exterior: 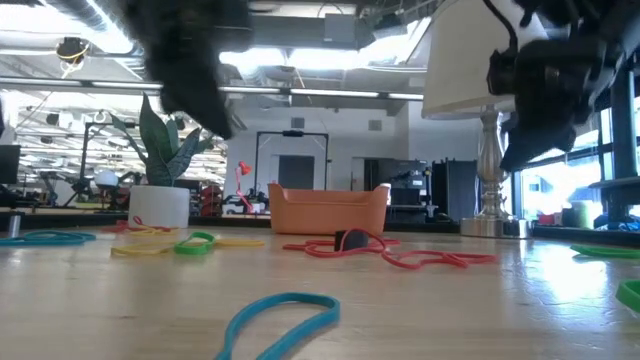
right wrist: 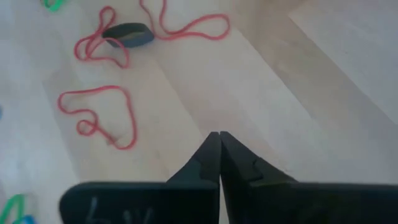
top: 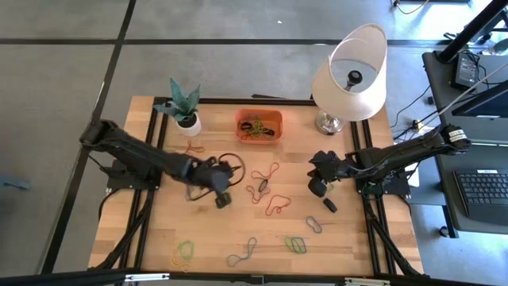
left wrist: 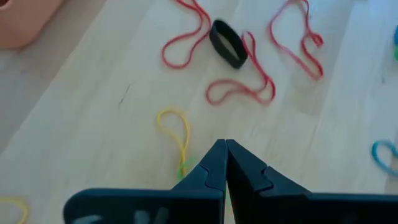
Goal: Pick and place rubber bands into bin
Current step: Put the right black rubber band into the orange bin
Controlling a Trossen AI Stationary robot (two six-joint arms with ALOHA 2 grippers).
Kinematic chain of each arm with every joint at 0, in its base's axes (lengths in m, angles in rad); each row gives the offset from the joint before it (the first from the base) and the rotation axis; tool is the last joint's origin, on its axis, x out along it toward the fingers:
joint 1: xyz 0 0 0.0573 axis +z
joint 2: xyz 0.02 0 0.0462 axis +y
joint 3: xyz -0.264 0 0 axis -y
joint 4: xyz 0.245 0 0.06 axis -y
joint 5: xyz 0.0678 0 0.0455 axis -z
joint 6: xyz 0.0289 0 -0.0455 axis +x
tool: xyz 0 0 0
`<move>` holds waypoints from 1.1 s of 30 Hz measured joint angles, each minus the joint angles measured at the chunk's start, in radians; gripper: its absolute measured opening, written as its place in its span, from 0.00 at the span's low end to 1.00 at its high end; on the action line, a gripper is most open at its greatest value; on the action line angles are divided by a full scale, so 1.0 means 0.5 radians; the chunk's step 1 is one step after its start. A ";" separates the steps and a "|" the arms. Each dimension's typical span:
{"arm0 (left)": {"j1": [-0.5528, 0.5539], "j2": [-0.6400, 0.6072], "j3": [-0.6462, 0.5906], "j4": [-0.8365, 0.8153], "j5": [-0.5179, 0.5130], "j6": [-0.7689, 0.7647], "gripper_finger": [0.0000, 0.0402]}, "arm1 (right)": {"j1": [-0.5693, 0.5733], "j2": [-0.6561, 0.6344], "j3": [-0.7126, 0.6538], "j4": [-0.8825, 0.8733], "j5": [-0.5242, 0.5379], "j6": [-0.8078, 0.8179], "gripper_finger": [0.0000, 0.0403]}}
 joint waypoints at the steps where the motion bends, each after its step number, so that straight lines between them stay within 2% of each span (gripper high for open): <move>1: -0.036 -0.057 -0.058 0.007 -0.038 -0.009 0.01 | 0.016 0.005 0.058 -0.081 0.001 0.028 0.01; 6: -0.165 -0.337 -0.307 0.021 -0.152 -0.100 0.00 | 0.119 0.091 0.389 -0.396 0.017 0.168 0.00; 11: -0.293 -0.597 -0.527 0.025 -0.189 -0.205 0.01 | 0.231 0.351 0.748 -0.902 0.007 0.434 0.00; 15: -0.394 -0.756 -0.658 0.021 -0.199 -0.277 0.00 | 0.307 0.566 0.908 -1.270 -0.192 0.784 0.00; 19: -0.481 -0.855 -0.730 0.020 -0.202 -0.304 0.01 | 0.393 0.700 0.894 -1.299 -0.401 1.031 0.04; 24: -0.568 -0.888 -0.753 0.017 -0.199 -0.292 0.00 | 0.454 0.776 0.739 -1.279 -0.620 1.207 0.14; 28: -0.618 -0.889 -0.753 0.018 -0.168 -0.273 0.01 | 0.464 0.780 0.552 -1.100 -0.758 1.292 0.24; 33: -0.681 -0.889 -0.753 0.018 -0.163 -0.274 0.00 | 0.463 0.779 0.315 -0.676 -0.874 1.311 0.39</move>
